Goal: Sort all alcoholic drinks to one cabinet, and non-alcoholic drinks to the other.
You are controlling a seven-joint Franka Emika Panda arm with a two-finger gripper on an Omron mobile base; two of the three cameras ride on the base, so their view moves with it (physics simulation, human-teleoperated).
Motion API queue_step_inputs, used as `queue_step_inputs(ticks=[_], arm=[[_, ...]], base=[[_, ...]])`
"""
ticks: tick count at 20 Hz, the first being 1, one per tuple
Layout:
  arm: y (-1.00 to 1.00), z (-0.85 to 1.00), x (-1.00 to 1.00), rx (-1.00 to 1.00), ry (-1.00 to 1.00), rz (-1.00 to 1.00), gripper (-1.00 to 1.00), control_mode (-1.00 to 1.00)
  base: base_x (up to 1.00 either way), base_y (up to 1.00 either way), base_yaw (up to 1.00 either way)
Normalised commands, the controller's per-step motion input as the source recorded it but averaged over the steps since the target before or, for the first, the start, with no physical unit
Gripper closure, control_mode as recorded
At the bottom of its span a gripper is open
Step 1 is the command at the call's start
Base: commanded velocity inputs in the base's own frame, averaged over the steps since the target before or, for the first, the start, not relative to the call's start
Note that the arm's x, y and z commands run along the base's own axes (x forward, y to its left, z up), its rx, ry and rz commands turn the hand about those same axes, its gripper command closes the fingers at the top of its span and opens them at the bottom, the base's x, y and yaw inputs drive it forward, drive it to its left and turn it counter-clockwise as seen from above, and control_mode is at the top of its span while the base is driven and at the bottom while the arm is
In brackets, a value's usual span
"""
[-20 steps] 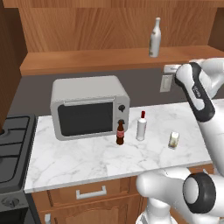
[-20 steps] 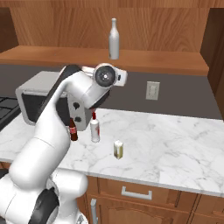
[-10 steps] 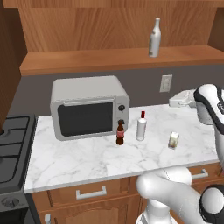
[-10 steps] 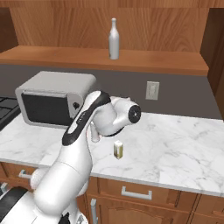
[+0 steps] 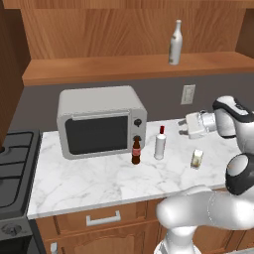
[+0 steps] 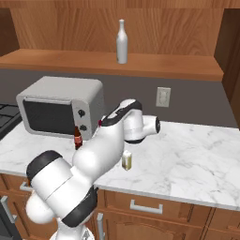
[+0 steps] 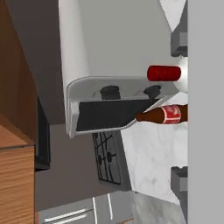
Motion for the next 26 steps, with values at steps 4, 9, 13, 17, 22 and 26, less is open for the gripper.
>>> queue_step_inputs(ticks=[4,9,13,17,22,26], arm=[[0.00,-0.38,0.02,-0.03,0.00,0.29,-1.00,-1.00],[0.05,-0.21,0.00,0.00,0.00,0.03,-1.00,-1.00],[0.28,-0.41,0.01,0.00,0.01,0.00,-1.00,-1.00],[0.50,-0.29,0.00,-0.01,0.00,-0.03,-1.00,-1.00],[0.29,-0.06,0.00,0.00,0.00,-0.06,-1.00,-1.00],[0.13,-0.06,0.01,0.00,0.00,-0.05,-1.00,-1.00]], base=[[0.00,0.00,0.00],[0.00,0.00,0.00],[0.00,0.00,0.00],[0.00,0.00,0.00],[0.00,0.00,0.00],[0.00,0.00,0.00]])
